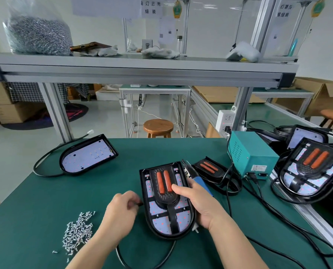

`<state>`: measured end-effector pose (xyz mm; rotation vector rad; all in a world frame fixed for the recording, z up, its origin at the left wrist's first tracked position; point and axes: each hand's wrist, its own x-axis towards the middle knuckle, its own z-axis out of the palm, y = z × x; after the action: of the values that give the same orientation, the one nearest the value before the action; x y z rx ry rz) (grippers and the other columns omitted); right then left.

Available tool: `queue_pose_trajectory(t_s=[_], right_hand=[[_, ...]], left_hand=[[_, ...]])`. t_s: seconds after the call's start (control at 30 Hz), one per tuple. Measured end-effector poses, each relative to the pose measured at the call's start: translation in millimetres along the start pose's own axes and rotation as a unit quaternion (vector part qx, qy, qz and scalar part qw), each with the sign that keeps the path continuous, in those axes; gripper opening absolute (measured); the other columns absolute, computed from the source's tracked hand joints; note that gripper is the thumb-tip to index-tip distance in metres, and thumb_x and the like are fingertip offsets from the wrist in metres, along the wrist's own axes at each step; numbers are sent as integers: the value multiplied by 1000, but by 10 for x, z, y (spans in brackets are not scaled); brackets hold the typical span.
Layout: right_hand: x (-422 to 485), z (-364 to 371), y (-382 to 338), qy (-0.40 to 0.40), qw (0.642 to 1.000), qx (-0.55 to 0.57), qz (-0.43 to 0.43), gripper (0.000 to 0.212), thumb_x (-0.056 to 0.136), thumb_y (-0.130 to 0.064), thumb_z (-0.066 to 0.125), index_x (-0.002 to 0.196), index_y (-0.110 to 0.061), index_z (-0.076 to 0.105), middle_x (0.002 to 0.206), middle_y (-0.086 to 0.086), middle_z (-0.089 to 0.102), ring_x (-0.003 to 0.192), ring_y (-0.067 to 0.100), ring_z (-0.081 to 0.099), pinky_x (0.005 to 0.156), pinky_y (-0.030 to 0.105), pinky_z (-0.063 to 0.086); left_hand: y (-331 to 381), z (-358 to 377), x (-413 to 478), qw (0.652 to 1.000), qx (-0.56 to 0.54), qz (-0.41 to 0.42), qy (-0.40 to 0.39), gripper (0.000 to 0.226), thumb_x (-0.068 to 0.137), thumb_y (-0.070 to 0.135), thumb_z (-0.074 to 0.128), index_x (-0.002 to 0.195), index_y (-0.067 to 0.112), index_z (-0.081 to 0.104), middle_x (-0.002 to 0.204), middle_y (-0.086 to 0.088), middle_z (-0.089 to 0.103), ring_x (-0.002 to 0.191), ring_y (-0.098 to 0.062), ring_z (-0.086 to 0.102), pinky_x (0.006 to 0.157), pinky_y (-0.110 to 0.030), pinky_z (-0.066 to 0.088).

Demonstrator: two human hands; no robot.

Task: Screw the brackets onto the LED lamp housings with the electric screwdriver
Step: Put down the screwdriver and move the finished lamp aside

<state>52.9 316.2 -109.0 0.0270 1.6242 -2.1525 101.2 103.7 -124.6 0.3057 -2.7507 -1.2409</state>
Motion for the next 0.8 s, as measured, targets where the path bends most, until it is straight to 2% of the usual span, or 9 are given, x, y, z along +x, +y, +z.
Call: queue_pose_trajectory(t_s=[0.07,0.17,0.27,0.37,0.43,0.53,0.63,0.73,0.8], right_hand=[[-6,2,-10,-14,1000,-11,-2,44,86,-15,75,128,-13,62,115,14,75,105,33,73,88,45,59],[-21,13,-21,-25,1000,-2,-8,48,80,-19,78,126,-13,64,116,15,74,108,35,72,96,50,57],[-45,52,-17,-48,999,12,-8,42,88,-14,74,128,-10,63,120,17,72,110,36,70,89,46,59],[-68,114,1,-65,997,35,8,42,92,-13,70,132,-8,60,123,18,71,111,33,70,83,40,60],[-83,137,0,-90,994,52,20,42,90,-16,70,130,-6,63,124,19,70,111,33,70,86,41,59],[-98,150,8,-133,989,63,32,35,92,-19,70,123,-2,70,128,22,68,116,34,68,94,43,56],[-90,157,22,-139,987,71,31,40,94,-20,68,128,1,66,130,24,66,117,35,67,94,43,56],[-92,166,14,-143,985,89,47,36,96,-18,63,125,2,68,130,24,66,116,34,68,92,43,56],[-102,168,17,-151,982,95,57,33,96,-18,63,122,2,71,129,24,66,114,34,68,92,43,57]], left_hand=[[-18,4,29,990,-138,-38,14,31,91,-12,54,83,16,66,86,-12,65,75,-25,53,67,-31,43],[14,26,65,961,-266,-75,33,28,94,-15,50,89,5,67,79,-11,65,71,-22,56,65,-29,45],[108,53,97,899,-418,-127,34,21,98,-12,47,93,-1,64,79,-14,68,66,-21,63,61,-28,57],[259,60,103,832,-528,-173,12,19,99,-8,45,96,-4,63,78,-18,72,60,-24,70,57,-35,62],[337,59,104,803,-561,-200,5,22,98,-7,43,105,-9,64,92,-25,72,71,-32,72,67,-44,64],[408,60,80,774,-585,-243,-14,37,96,1,43,126,-13,58,123,-31,64,106,-46,66,98,-60,51],[459,46,53,755,-604,-256,-15,42,100,18,42,129,-7,60,121,-29,66,104,-44,66,93,-55,52],[478,32,47,757,-612,-228,-7,60,103,49,37,122,-1,63,114,-30,69,104,-47,67,92,-55,52],[476,35,44,772,-604,-199,-8,68,100,62,35,112,3,67,105,-27,73,90,-43,73,75,-50,59]])
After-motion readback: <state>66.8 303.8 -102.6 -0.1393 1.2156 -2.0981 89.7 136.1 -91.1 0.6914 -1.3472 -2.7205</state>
